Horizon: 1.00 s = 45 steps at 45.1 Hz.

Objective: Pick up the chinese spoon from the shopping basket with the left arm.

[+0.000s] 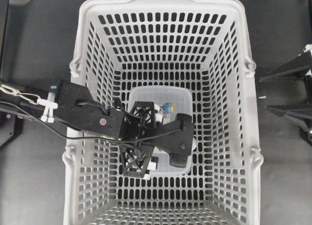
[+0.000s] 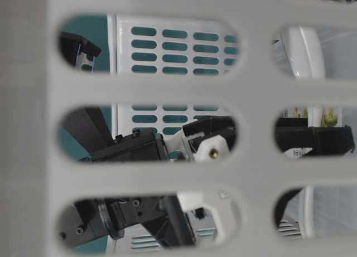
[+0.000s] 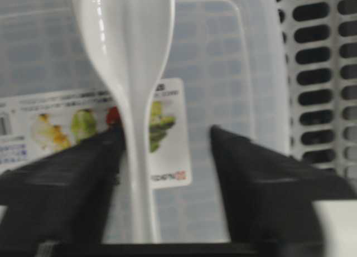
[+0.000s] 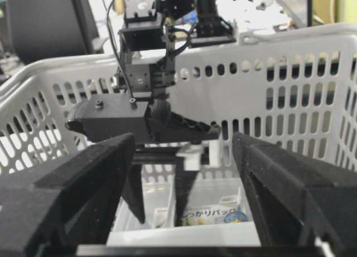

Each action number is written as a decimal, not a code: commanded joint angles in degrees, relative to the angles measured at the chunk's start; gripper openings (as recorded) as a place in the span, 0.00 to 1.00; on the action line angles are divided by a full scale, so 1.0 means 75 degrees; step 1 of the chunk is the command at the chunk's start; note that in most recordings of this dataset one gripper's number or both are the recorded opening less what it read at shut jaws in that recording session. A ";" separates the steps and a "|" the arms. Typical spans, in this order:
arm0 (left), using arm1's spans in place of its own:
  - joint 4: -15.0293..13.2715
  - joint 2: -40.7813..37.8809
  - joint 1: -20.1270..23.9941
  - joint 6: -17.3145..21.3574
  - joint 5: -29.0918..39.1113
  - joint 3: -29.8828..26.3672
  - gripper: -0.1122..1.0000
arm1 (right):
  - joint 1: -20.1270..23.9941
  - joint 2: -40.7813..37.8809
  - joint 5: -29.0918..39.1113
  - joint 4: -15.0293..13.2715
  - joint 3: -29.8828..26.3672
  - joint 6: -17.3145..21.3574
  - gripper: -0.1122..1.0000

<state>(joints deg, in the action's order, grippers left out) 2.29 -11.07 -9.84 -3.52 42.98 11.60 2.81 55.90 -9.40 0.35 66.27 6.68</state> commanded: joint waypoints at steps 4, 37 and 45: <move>0.0023 0.0047 0.0035 0.0012 -0.0012 -0.0094 0.36 | 0.0023 -0.0035 -0.0035 0.0023 -0.0059 -0.0012 0.72; 0.0035 0.1289 0.0012 -0.0012 0.3281 -0.3375 0.21 | 0.0012 0.0000 -0.0035 0.0023 -0.0035 0.0023 0.71; 0.0035 0.1207 -0.0012 0.0012 0.3809 -0.3820 0.21 | 0.0012 0.0000 -0.0035 0.0012 -0.0035 0.0023 0.71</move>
<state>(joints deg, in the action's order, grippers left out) 2.37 -3.43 -9.76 -3.52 70.49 -14.85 2.81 56.16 -9.40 0.35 66.45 6.77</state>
